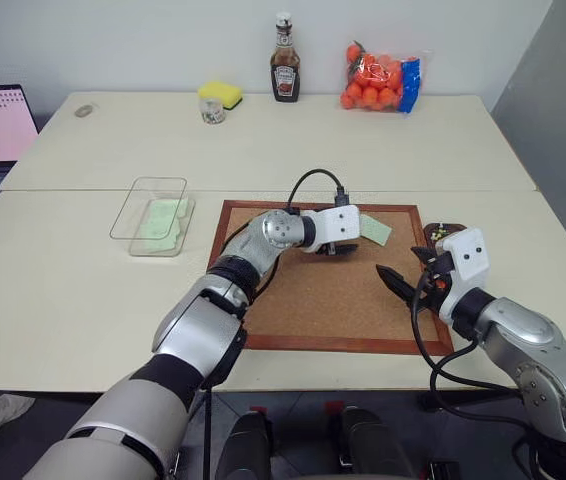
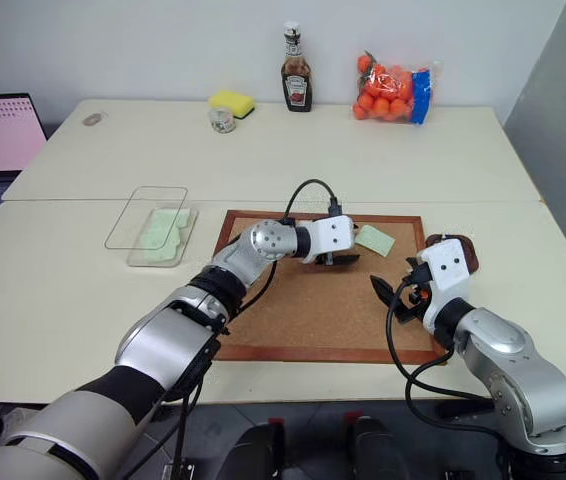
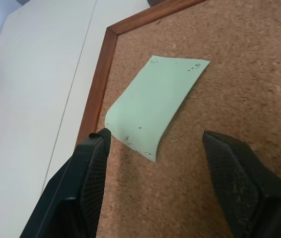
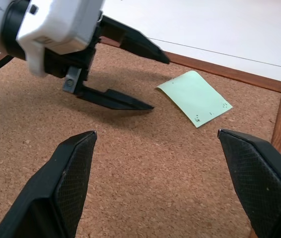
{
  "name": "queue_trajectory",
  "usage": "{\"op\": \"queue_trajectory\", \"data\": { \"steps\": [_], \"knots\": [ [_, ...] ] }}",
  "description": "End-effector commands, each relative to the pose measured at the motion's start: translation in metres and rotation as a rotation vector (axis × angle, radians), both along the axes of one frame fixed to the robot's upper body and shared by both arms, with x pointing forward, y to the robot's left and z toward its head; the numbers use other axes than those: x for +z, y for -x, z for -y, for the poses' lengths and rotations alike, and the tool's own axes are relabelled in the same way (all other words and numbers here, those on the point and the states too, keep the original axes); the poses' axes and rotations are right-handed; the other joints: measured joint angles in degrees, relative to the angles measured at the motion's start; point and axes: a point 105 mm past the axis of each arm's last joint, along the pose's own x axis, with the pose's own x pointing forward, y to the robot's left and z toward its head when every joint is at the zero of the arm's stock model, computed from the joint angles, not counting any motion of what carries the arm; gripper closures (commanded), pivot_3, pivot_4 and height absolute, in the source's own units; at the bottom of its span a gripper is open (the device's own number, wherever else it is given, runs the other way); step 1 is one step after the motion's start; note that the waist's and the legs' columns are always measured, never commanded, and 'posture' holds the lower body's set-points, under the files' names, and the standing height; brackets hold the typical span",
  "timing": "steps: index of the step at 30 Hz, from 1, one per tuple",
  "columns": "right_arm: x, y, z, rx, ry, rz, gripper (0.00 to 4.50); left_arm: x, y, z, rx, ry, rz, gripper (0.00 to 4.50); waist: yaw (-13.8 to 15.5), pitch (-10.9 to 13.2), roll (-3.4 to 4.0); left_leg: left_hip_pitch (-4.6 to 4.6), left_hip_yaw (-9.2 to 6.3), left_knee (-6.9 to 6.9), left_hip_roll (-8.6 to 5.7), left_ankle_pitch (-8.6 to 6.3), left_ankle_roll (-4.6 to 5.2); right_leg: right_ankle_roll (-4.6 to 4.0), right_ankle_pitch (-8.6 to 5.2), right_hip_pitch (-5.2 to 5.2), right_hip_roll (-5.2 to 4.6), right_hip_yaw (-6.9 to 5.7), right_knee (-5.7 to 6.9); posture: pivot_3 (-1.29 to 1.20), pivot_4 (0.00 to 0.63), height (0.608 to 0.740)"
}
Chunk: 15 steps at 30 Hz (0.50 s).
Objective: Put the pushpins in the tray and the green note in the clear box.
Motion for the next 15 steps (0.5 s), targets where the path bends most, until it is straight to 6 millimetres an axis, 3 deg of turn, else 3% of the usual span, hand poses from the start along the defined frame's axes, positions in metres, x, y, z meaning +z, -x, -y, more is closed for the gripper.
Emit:
{"op": "queue_trajectory", "data": {
  "steps": [1,3,6,15],
  "knots": [
    [0.0097,0.0055,-0.0058,0.023,-0.002,0.042,0.36,0.0070,-0.0021,0.0100,0.001,-0.015,0.056,1.39,-0.1,0.0,0.00,0.00,0.00,0.00,0.00,0.00,0.00,0.00,0.00,0.00,0.00,0.01,0.00,0.00,0.150,0.740],
    [0.0095,0.0065,-0.0057,0.020,-0.002,0.041,0.36,0.0049,-0.0023,0.0120,0.007,-0.026,0.059,1.39,0.0,0.0,0.00,0.01,0.00,0.00,0.00,0.00,0.00,0.00,0.00,0.00,0.00,-0.01,0.02,0.00,0.150,0.740],
    [0.0095,0.0075,-0.0053,0.017,0.000,0.040,0.32,0.0019,-0.0027,0.0130,0.013,-0.045,0.065,1.85,0.0,0.0,0.00,0.02,-0.01,0.02,0.00,0.00,0.00,0.01,0.00,0.00,0.00,-0.01,0.05,0.00,0.150,0.740],
    [0.0107,0.0087,-0.0047,0.004,0.000,0.042,0.32,-0.0017,-0.0034,0.0150,0.026,-0.067,0.069,3.62,-0.1,0.0,0.00,0.04,-0.01,0.07,0.00,0.01,0.00,0.05,0.04,0.01,0.00,0.01,0.12,0.00,0.150,0.740]
  ]
}}
